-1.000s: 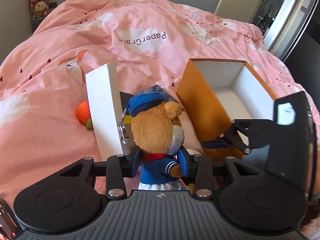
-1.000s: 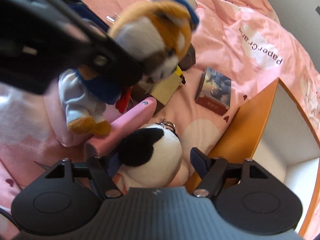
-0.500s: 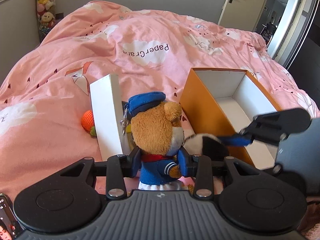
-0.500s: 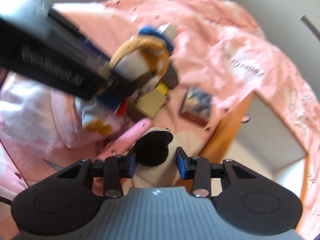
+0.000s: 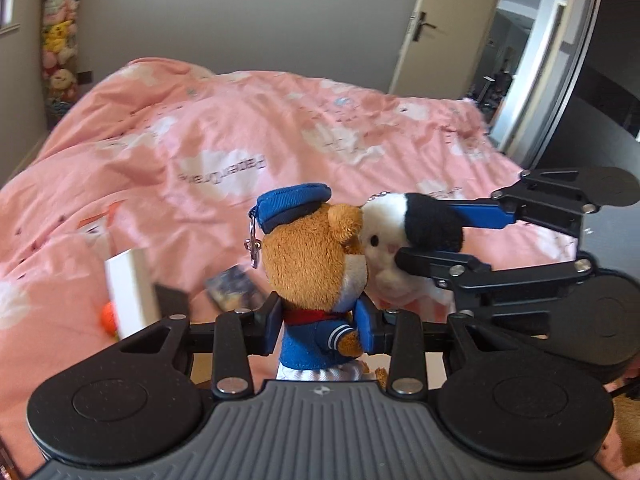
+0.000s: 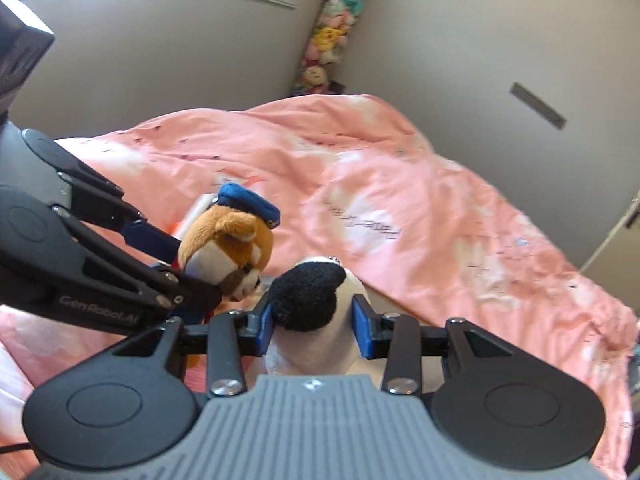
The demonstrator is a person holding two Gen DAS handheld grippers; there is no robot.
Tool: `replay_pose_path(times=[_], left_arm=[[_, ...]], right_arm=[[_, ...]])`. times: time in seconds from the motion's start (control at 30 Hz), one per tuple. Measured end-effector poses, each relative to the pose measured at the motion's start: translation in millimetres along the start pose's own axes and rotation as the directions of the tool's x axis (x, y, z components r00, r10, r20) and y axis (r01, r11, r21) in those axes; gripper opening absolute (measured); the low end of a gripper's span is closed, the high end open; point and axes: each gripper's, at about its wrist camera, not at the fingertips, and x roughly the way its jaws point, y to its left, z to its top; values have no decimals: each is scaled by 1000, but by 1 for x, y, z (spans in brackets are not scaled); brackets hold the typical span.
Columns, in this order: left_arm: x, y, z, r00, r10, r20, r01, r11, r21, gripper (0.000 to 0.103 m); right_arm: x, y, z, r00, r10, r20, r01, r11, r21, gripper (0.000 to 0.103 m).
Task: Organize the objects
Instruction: 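Carry the bear with the left gripper while the right carries the plush into the box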
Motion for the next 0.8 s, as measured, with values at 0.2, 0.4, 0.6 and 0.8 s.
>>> replay_pose_path(times=[0.2,0.4,0.6,0.8], left_arm=[[39,-27,21,989,-123,-83,125,992,25,42],[112,-21,31,955,-176,-239,172,984,-38,42],[166,-22,30,922,-140,-361,139,990,-29,42],[196,-12,35,908,-83,-411,89,996,-4,42]], right_arm=[[7,-45,-16,996,-59,-60,63,996,67,42],[46,-82,-43,984,-2,-176,37,981,192,42],[87,-105,-65,971,71,-227,-7,963,270,42],[131,-116,-71,958,156,-240,-84,955,285,42]])
